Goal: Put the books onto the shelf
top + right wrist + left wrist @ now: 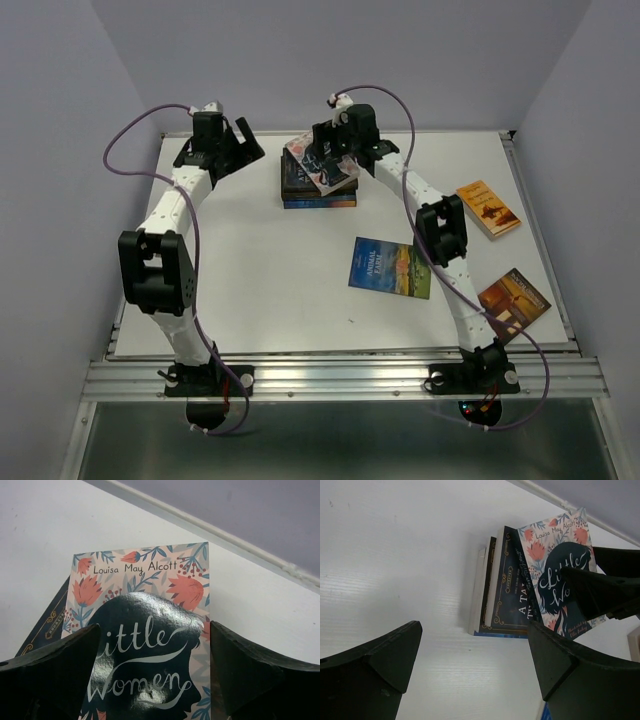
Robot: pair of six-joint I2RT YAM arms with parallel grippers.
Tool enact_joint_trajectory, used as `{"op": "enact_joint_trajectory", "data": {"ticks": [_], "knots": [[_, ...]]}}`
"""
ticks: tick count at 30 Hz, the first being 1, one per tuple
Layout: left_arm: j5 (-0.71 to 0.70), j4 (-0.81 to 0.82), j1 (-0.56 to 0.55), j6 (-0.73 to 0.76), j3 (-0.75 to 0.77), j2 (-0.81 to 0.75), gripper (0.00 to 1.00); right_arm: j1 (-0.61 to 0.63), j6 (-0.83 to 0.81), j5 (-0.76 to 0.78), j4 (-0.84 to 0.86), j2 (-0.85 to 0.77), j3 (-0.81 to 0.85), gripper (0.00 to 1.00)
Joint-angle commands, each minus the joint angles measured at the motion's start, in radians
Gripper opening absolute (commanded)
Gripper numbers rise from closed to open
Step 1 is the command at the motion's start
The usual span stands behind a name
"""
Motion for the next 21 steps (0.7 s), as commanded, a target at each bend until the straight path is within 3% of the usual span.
{"op": "enact_joint_trajectory", "data": {"ticks": [1, 9, 18, 21], "knots": [[0.05, 0.026, 0.009, 0.034, 0.064, 0.009, 0.99, 0.008, -0.051, -0.162, 0.1, 0.03, 0.028, 0.94], [0.073, 0.044, 0.009, 0.035, 0.059, 0.031, 0.99, 0.008, -0.103, -0.369, 0.086, 0.079, 0.047, 1.0], [0.09, 0.083, 0.011, 0.07, 0.133, 0.106, 0.99, 0.008, -0.152, -0.04, 0.028, -0.056, 0.022, 1.0], [0.073, 0.075, 0.011, 0.098, 0.202, 0.165, 0.99, 0.037, -0.225, 0.04, -0.017, -0.198, -0.087, 1.0]]}}
